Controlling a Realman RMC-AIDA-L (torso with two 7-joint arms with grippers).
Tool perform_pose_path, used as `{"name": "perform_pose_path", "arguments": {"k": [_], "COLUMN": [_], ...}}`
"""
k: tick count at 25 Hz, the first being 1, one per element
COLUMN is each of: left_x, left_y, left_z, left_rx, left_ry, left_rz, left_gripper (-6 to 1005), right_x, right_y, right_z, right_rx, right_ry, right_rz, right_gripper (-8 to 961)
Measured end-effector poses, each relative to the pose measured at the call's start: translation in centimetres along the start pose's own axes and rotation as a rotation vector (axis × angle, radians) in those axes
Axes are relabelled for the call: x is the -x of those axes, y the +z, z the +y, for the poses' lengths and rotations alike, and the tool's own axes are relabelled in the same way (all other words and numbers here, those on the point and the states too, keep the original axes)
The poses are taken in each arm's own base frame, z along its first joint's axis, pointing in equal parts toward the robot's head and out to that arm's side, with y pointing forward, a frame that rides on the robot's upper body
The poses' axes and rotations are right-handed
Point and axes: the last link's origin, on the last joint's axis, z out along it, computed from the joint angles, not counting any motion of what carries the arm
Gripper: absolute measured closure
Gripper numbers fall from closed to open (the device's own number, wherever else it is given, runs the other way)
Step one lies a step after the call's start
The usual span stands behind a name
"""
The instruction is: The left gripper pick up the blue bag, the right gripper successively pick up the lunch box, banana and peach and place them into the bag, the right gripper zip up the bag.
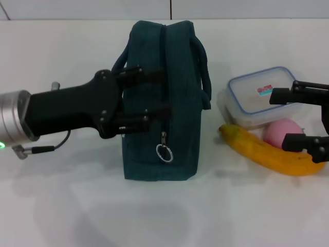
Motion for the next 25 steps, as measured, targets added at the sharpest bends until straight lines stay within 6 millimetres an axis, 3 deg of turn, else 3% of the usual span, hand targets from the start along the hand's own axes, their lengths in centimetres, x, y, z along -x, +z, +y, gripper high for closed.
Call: {"name": "perform_pose_path", "arguments": {"k": [3,5,9,13,19,25], "left_x": [-0.9,-3.6,-6.4,-9.1,-10.5,-9.4], "left_y": [0.0,-0.3,-0.4,-1.7,-2.8,-1.8], "left_z": [-0.2,-0.5,-1.3,-3.6,-5.2,-6.6], "left_rx": [0.002,-0.001,-0.031,-0.209,-0.354,-0.454], "left_ry": [-0.012,-0.04,-0.137,-0.297,-0.461,-0.575], "left_rz": [-0.003,-0.025,-0.108,-0.284,-0.322,-0.465], "left_gripper": [199,199,199,199,199,200], "right_x": [-0.2,-0.3,-0.6,-0.9,-1.3,-1.4], "right_y": [0.0,-0.1,-0.1,-0.4,-0.8,-0.8], "right_z": [0.1,0.1,0.2,0.4,0.7,0.8], "right_rx": [0.0,0.0,-0.003,-0.015,-0.029,-0.03], "right_ry": [0.005,0.007,0.021,0.03,0.031,0.03], "right_rz": [0.005,0.01,0.022,0.021,0.019,0.018], "right_gripper": [137,137,137,137,137,137]}}
